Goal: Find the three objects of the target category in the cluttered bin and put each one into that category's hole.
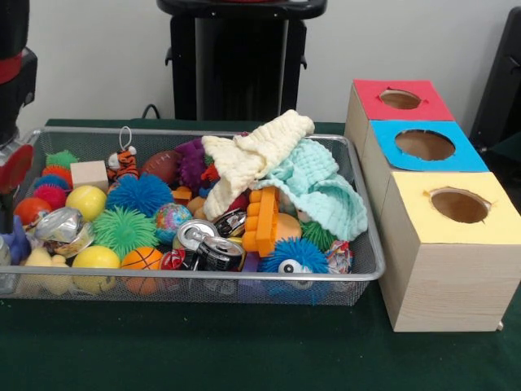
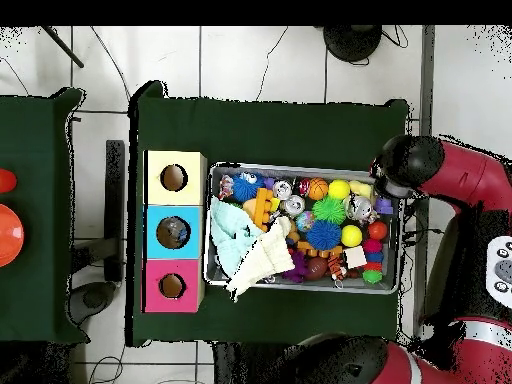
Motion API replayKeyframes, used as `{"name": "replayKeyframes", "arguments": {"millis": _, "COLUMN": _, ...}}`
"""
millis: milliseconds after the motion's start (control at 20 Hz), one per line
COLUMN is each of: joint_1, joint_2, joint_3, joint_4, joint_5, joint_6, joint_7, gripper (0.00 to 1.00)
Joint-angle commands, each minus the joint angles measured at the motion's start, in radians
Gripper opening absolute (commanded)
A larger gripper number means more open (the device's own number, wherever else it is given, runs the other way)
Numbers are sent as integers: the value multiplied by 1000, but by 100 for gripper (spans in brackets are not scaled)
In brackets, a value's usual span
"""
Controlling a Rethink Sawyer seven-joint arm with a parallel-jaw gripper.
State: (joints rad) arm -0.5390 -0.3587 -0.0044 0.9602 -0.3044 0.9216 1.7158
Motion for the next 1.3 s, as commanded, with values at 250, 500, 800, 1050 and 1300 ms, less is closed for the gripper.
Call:
{"name": "replayKeyframes", "arguments": {"millis": 250, "joint_1": -67, "joint_2": 44, "joint_3": 191, "joint_4": 187, "joint_5": 44, "joint_6": -25, "joint_7": -146, "gripper": 100}}
{"name": "replayKeyframes", "arguments": {"millis": 500, "joint_1": -46, "joint_2": 37, "joint_3": 176, "joint_4": 177, "joint_5": 14, "joint_6": -5, "joint_7": -109, "gripper": 100}}
{"name": "replayKeyframes", "arguments": {"millis": 800, "joint_1": -64, "joint_2": 43, "joint_3": 186, "joint_4": 203, "joint_5": -11, "joint_6": -108, "joint_7": -100, "gripper": 100}}
{"name": "replayKeyframes", "arguments": {"millis": 1050, "joint_1": -103, "joint_2": 52, "joint_3": 229, "joint_4": 248, "joint_5": 13, "joint_6": -147, "joint_7": -116, "gripper": 100}}
{"name": "replayKeyframes", "arguments": {"millis": 1300, "joint_1": -126, "joint_2": 45, "joint_3": 251, "joint_4": 290, "joint_5": -23, "joint_6": -275, "joint_7": -107, "gripper": 100}}
